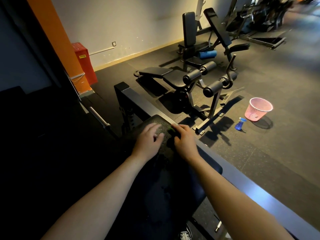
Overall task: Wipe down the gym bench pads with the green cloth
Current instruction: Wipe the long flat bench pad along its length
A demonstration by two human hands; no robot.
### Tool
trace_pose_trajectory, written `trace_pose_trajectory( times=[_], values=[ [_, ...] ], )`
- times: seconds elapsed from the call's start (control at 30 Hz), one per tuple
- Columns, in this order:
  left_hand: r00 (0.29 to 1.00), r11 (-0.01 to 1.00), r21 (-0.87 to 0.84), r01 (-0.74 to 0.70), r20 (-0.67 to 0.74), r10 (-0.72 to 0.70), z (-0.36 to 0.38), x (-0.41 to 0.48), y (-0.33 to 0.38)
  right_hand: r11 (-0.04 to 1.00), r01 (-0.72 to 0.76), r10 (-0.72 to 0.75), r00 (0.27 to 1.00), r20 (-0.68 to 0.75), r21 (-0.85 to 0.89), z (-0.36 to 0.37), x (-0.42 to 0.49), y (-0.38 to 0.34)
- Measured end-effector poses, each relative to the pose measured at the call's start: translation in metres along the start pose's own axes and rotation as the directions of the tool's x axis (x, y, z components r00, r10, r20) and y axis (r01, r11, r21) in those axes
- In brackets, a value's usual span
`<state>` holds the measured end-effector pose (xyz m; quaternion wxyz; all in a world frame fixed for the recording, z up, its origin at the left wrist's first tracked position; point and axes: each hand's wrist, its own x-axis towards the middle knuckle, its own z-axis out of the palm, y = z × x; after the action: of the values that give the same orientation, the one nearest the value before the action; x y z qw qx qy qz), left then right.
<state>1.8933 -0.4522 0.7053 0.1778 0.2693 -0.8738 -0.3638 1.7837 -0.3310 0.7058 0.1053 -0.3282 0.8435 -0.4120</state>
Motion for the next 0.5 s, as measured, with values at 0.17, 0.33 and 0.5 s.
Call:
trace_pose_trajectory(
  times=[0.17, 0.33, 0.5],
  values=[
    [0.928, 0.744, -0.557, 0.370, 0.174, -0.331, 0.003, 0.007, 0.024, 0.899, -0.132, -0.007, 0.949, 0.316, 0.418, 0.017, 0.009, -0.032],
    [0.921, 0.766, -0.590, 0.257, -0.090, -0.378, -0.008, 0.026, 0.001, 0.987, 0.024, -0.065, 0.965, 0.254, 0.162, 0.016, 0.019, -0.009],
    [0.927, 0.967, 0.037, 0.254, -0.294, -0.232, -0.029, 0.051, -0.040, 0.961, 0.046, -0.020, 0.995, 0.095, -0.272, 0.029, 0.012, 0.017]
  ],
)
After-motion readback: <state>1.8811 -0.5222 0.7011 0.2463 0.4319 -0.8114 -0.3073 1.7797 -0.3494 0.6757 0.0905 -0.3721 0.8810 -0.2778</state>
